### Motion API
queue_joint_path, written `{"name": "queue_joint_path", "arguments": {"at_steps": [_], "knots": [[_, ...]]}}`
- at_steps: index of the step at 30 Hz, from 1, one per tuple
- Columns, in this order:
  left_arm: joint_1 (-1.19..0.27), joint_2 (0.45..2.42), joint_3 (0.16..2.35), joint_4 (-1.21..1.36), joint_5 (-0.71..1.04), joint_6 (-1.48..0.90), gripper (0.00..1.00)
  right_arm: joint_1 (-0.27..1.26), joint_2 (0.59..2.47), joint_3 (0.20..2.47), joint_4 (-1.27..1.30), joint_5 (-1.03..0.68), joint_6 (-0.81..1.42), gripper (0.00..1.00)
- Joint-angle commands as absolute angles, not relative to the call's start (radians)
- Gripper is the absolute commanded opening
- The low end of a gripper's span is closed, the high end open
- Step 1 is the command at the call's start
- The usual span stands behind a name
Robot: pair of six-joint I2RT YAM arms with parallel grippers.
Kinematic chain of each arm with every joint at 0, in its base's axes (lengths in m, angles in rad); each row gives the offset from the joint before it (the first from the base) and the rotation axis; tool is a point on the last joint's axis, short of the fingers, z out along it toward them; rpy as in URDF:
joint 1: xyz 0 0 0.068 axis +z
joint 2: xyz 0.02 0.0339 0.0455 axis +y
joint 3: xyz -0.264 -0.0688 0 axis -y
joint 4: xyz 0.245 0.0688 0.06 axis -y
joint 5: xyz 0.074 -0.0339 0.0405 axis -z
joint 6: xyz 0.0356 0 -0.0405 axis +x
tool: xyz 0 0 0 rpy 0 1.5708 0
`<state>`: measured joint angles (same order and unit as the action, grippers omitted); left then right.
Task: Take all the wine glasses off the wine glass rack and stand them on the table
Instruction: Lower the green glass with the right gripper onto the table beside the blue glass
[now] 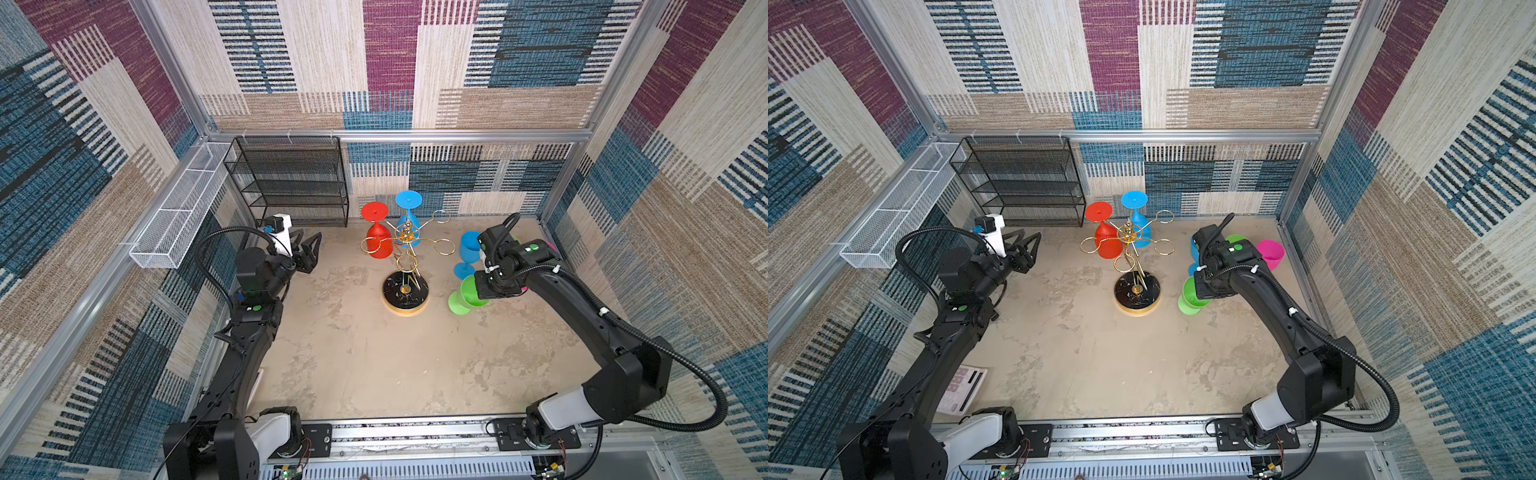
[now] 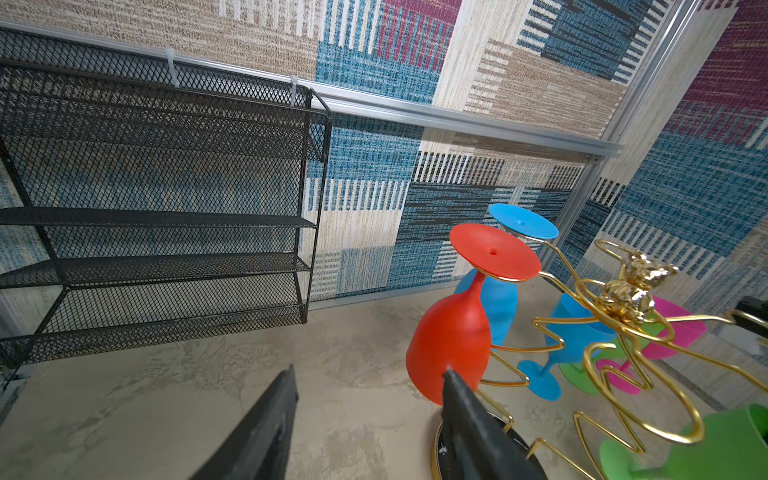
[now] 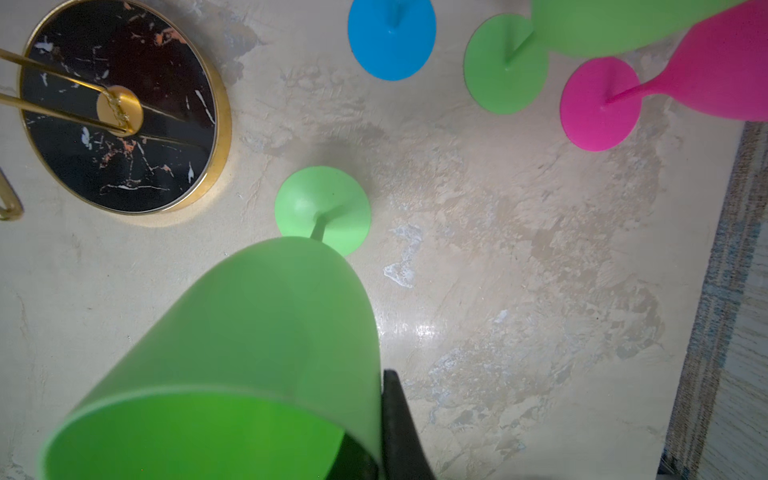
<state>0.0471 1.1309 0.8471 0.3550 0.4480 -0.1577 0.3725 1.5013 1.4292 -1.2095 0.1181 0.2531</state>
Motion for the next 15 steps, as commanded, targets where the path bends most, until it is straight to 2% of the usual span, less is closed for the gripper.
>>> {"name": "queue_joint_path", "arguments": {"at_steps": [1,9,15], "knots": [[0.051,1.127,0.845,0.385,0.443,-0.152,0.58,0.373,1.535,1.421,-1.164,0.109,0.239,0.0],[0.057,1.128,0.843,0.382,0.448,-0.156,0.58,0.365,1.59,1.429,-1.146,0.105,0.219,0.02],[0.06,1.13,0.842,0.382,0.451,-0.163,0.58,0.361,1.616,1.452,-1.154,0.112,0.207,0.12]]}}
